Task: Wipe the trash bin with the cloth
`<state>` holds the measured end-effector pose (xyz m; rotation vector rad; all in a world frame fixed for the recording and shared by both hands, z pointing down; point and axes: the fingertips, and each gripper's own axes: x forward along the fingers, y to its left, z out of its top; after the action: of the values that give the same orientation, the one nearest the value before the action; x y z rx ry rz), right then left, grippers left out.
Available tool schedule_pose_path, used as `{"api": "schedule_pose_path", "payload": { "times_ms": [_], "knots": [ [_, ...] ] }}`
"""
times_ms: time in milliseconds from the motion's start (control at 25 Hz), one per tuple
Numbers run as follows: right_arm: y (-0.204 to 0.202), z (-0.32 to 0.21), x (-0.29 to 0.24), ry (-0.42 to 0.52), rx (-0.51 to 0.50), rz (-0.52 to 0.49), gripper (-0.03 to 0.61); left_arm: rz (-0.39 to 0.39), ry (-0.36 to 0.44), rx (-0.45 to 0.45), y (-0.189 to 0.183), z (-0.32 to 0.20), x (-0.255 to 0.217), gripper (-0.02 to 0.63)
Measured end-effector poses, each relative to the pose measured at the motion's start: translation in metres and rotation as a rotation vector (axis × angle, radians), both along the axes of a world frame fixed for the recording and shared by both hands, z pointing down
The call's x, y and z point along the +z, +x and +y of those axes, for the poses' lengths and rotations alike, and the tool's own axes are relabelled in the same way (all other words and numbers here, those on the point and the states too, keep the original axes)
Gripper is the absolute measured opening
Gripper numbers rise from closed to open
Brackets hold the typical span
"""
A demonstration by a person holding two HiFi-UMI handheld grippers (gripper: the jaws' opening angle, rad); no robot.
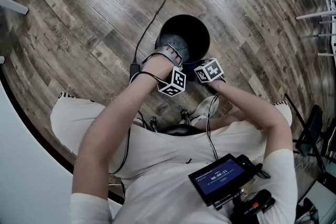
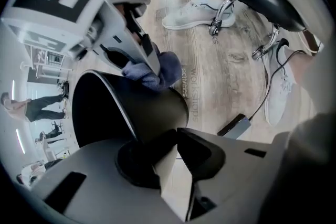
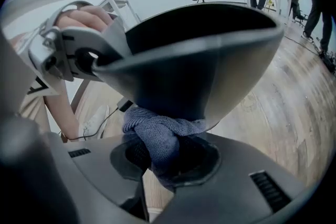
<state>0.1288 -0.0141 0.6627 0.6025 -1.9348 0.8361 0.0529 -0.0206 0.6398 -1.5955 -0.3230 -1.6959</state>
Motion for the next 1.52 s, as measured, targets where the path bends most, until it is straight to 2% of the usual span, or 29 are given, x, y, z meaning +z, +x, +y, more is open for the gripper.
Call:
{"api": "schedule_pose_path", "payload": {
  "times_ms": [240, 520, 600, 680, 760, 880, 1000, 1160, 1320, 1400, 1520],
  "knots": [
    [0.007, -0.005, 0.067, 0.041, -0.061, 0.055, 0.095, -0.013, -0.009, -0.044, 0.002, 0.000, 0.001, 0.098],
    [0.017, -0.011, 0.132, 0.062, -0.077, 0.159, 0.095, 0.004, -0.018, -0.053, 0.008, -0.002, 0.001, 0.098],
    [0.016, -0.012, 0.137, 0.075, -0.065, 0.111, 0.095, 0.009, -0.015, -0.058, 0.009, -0.004, 0.001, 0.098],
    [0.017, -0.011, 0.139, 0.056, -0.005, 0.036, 0.097, 0.018, -0.015, -0.064, 0.009, -0.005, 0.002, 0.098],
    [0.022, -0.007, 0.139, 0.008, 0.047, 0.038, 0.097, 0.030, -0.013, -0.068, 0.011, -0.004, 0.002, 0.101],
    [0.020, 0.004, 0.122, -0.044, -0.009, 0.095, 0.095, 0.070, -0.030, -0.088, 0.016, -0.001, 0.001, 0.109],
    [0.010, 0.017, 0.090, -0.066, -0.058, 0.071, 0.095, 0.089, -0.052, -0.119, 0.014, -0.003, -0.001, 0.161],
    [0.002, 0.026, 0.033, -0.086, 0.007, -0.006, 0.095, 0.048, 0.009, -0.146, -0.004, -0.024, -0.011, 0.204],
    [-0.011, 0.023, -0.024, -0.065, 0.083, -0.099, 0.097, 0.026, 0.064, -0.113, -0.020, -0.033, -0.009, 0.202],
    [-0.017, 0.024, -0.050, -0.039, 0.061, -0.127, 0.097, 0.008, 0.087, -0.075, -0.019, -0.030, -0.007, 0.143],
    [-0.021, 0.024, -0.085, 0.007, 0.000, -0.121, 0.097, -0.016, 0.078, -0.044, -0.016, -0.024, -0.007, 0.122]
  ]
}}
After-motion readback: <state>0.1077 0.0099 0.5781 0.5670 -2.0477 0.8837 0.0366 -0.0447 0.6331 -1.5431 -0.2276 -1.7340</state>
